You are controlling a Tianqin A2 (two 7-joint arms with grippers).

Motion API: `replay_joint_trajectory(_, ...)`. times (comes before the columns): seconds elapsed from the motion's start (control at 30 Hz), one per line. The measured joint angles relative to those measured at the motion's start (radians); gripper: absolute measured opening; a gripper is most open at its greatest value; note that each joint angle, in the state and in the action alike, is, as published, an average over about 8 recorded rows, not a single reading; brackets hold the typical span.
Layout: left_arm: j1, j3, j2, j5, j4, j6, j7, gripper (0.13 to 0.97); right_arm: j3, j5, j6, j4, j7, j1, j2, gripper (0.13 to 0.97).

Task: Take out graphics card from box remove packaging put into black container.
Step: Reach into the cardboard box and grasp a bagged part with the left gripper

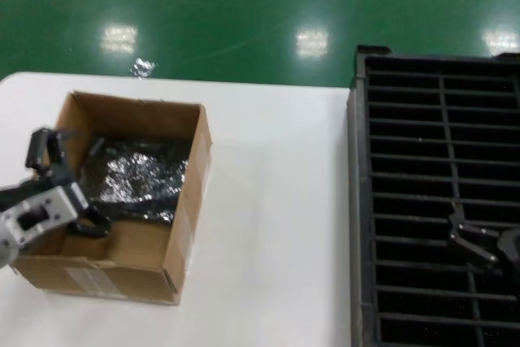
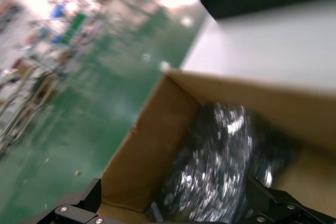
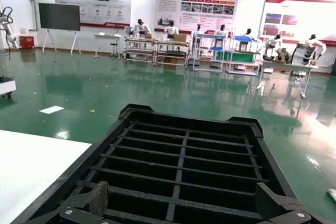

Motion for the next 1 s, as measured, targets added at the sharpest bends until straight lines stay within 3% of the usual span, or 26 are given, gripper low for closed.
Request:
replay_joint_trajectory(0.1, -0.11, 0.057, -0.01, 0.064, 0.084, 0.087, 0.046, 0.966, 0.0, 0.0, 0.0, 0.0, 0.0, 0.0, 0.0, 0.966)
replay_joint_trajectory(0.23, -0.228, 0.126, 0.005, 0.114, 0.186, 0.179, 0.109, 0.966, 0.0, 0.0, 0.0, 0.0, 0.0, 0.0, 0.0, 0.966)
replay_joint_trajectory(0.43, -0.34, 0.196, 0.054, 0.149, 0.319, 0.246, 0.184, 0.966, 0.0, 0.0, 0.0, 0.0, 0.0, 0.0, 0.0, 0.966)
replay_joint_trajectory(0.57, -0.38, 0.22, 0.093, 0.164, 0.397, 0.233, 0.224, 0.966, 0.0, 0.0, 0.0, 0.0, 0.0, 0.0, 0.0, 0.966)
replay_joint_trajectory(0.77, -0.413, 0.225, 0.147, 0.165, 0.491, 0.145, 0.294, 0.96, 0.0, 0.0, 0.0, 0.0, 0.0, 0.0, 0.0, 0.966)
replay_joint_trajectory(1.0, -0.418, 0.219, 0.17, 0.147, 0.537, 0.068, 0.359, 0.921, 0.0, 0.0, 0.0, 0.0, 0.0, 0.0, 0.0, 0.966)
